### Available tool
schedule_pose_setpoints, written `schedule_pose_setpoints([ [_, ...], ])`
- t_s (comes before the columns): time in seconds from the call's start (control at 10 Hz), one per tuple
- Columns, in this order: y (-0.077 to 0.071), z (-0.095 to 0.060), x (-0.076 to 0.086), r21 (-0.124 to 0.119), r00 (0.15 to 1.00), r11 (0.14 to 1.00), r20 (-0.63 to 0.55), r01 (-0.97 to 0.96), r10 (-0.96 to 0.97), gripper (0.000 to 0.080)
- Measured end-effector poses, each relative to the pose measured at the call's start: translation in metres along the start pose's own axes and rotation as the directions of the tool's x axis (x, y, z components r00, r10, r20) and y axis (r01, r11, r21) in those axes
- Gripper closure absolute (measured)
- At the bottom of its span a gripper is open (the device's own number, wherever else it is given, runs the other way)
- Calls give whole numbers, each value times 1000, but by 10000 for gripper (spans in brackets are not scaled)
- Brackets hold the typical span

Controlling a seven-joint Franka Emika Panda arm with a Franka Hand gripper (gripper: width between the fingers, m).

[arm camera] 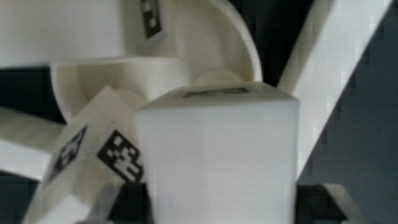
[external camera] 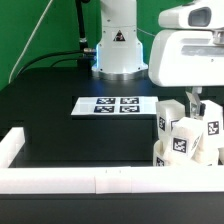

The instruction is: Assemble stool

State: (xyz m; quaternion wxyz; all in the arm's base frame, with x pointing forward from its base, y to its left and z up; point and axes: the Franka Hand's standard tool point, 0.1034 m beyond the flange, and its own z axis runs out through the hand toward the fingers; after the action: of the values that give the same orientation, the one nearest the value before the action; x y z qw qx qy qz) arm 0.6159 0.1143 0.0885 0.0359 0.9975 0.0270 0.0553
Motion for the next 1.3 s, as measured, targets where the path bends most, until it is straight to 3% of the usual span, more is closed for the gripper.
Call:
schedule_pose_setpoints([
  [0.3,5,1,10,68,906,904,47,-422,420,456],
  [0.8,1,1,9,55,735,734,70,-677,674,456],
  [1.0,-3,2,10,67,479,475,88,-878,873,456],
  [1.1,-5,2,10,61,370,365,102,-929,924,456],
  [1.2,-5,3,13,67,208,201,123,-977,970,456],
  [1.3,-1,4,16,91,46,32,153,-995,987,456],
])
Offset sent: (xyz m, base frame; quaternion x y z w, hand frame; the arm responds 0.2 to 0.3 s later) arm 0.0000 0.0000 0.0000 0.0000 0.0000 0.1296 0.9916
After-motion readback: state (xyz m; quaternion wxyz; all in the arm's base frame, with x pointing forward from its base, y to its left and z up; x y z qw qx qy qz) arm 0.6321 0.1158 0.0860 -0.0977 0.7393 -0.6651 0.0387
